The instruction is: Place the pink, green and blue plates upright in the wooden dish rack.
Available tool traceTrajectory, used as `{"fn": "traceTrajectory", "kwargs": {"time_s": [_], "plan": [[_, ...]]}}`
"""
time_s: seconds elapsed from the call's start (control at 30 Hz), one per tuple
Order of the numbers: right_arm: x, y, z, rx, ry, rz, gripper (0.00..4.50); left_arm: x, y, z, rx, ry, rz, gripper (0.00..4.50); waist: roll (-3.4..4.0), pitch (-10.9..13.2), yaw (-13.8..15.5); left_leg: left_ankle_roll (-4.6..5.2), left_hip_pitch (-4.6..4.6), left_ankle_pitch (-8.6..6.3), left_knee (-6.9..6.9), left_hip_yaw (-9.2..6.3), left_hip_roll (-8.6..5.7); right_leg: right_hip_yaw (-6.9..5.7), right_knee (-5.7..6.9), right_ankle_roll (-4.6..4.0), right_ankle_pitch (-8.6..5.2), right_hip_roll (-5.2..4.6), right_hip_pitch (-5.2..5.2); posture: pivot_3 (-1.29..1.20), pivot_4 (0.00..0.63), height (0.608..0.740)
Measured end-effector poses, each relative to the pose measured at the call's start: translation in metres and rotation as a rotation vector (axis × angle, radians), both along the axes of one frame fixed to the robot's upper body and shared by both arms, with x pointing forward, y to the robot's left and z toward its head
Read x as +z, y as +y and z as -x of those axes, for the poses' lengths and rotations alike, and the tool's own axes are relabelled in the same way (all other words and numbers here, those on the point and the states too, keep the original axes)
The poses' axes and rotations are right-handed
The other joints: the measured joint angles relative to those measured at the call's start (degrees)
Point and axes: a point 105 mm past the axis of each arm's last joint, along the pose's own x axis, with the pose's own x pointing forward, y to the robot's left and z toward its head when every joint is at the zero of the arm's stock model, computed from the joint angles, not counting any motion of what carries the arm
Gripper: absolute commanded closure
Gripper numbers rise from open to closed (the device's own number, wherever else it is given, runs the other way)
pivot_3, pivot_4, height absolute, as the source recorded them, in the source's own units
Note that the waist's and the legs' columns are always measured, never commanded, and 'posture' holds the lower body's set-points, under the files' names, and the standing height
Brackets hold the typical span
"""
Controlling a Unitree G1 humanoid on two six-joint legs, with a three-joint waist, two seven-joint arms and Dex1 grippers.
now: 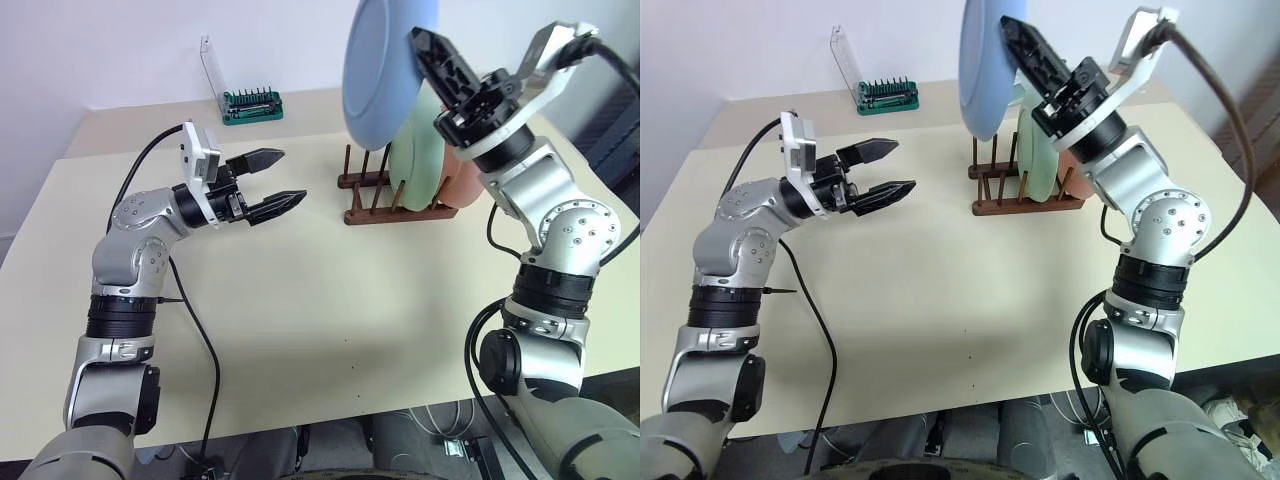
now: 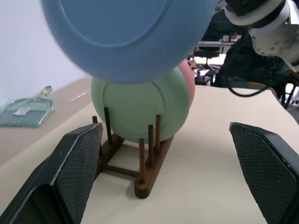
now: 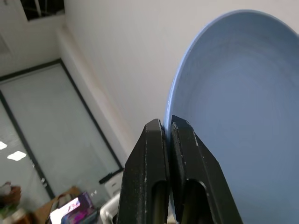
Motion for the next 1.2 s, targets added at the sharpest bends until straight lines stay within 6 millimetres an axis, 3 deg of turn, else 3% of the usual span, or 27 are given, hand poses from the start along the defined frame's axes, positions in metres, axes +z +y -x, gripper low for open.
{"fn": "traceTrajectory", "kwargs": {"time_s": [0.2,0.57,0.8,1.2], "plan": [[-0.026,-0.005,-0.014,-0.036,0.073,0.025,4.46,0.005,-0.002,0.003,-0.005,-0.024,0.003,0.0,0.0,0.0,-0.14,0.0,-0.01,0.0,-0.01,0.0,0.0,0.0,0.0,0.0,0.0,0.0,-0.02,0.0,0.15,0.74],[-0.048,-0.012,-0.025,-0.095,0.121,0.04,4.46,0.01,-0.004,0.003,-0.014,-0.029,0.009,0.0,0.0,0.0,-0.18,0.0,0.0,0.0,-0.01,0.01,0.0,0.0,-0.01,0.0,0.0,0.0,-0.01,0.0,0.15,0.74],[-0.052,-0.011,-0.024,-0.086,0.122,0.047,4.46,0.01,-0.004,0.003,-0.014,-0.026,0.011,0.0,0.0,0.0,-0.18,0.0,0.01,0.0,-0.02,0.01,0.0,0.0,-0.01,0.0,0.0,0.0,-0.02,0.0,0.15,0.74],[-0.083,-0.006,-0.031,-0.113,0.176,0.154,4.46,0.013,-0.004,0.004,-0.007,-0.034,0.018,0.0,0.0,0.0,-0.18,0.0,0.01,0.0,-0.02,0.02,0.0,0.0,-0.01,0.0,0.0,0.0,-0.01,0.0,0.15,0.74]]}}
